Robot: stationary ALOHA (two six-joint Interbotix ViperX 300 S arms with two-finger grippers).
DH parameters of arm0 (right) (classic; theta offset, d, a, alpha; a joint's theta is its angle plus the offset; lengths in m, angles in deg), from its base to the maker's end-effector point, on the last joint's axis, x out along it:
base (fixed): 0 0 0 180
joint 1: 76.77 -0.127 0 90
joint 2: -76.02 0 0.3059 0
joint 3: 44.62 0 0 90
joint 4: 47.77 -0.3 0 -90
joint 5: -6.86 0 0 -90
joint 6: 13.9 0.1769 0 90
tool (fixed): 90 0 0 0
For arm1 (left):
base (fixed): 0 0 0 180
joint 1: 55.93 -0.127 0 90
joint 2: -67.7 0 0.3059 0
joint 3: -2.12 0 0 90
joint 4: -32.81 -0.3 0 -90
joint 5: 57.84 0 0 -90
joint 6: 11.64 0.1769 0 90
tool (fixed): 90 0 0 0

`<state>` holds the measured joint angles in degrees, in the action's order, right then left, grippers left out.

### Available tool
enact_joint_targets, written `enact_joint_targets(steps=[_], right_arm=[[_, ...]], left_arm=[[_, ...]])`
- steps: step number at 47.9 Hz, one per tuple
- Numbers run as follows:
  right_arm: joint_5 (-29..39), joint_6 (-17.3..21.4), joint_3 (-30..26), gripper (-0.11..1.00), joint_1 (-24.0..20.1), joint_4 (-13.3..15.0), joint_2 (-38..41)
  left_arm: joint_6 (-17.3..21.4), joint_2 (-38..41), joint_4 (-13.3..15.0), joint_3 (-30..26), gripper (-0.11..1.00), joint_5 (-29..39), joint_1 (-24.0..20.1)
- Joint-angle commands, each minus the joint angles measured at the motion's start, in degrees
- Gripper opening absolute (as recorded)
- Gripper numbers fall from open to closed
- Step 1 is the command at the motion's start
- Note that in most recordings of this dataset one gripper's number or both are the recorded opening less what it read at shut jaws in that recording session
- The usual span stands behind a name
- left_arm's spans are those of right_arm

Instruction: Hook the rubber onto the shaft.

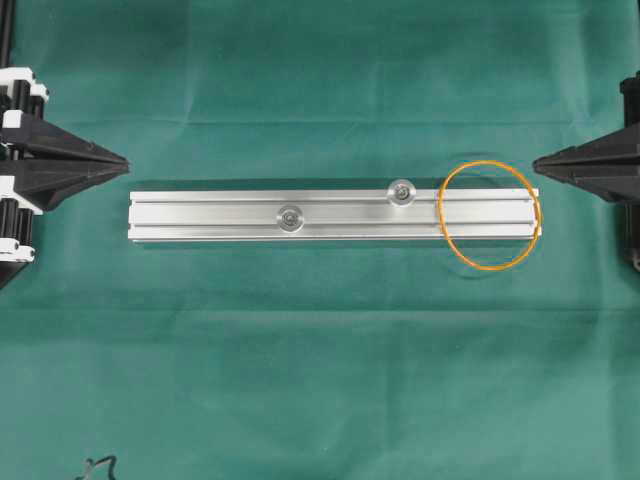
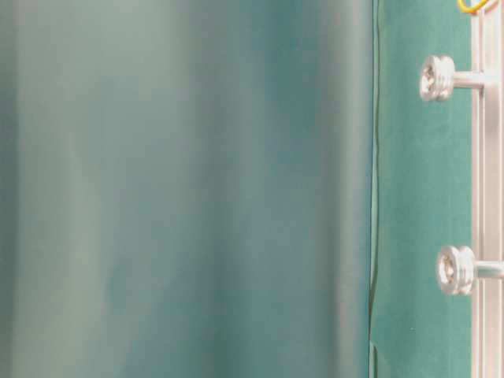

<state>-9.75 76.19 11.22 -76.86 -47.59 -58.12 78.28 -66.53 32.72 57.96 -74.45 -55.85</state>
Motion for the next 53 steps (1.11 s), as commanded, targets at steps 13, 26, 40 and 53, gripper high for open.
enact_joint_targets(steps=[13, 26, 40, 53], right_arm=[[7.21, 0.00, -3.43, 0.04, 0.18, -0.09, 0.09], [15.29, 0.44, -5.19, 0.04, 0.18, -0.26, -1.05], [37.00, 3.87, -8.70, 0.04, 0.26, -0.26, -0.53], [52.82, 4.13, -9.05, 0.04, 0.18, -0.26, 0.53]], left_arm=[[0.18, 0.26, -1.76, -1.76, 0.02, 1.32, -0.26], [0.00, 0.26, -1.76, -2.81, 0.02, 6.86, -0.26], [-0.26, 0.26, -1.76, -5.10, 0.02, 23.12, -0.26], [-0.09, 0.26, -1.76, -5.27, 0.02, 34.01, -0.26]])
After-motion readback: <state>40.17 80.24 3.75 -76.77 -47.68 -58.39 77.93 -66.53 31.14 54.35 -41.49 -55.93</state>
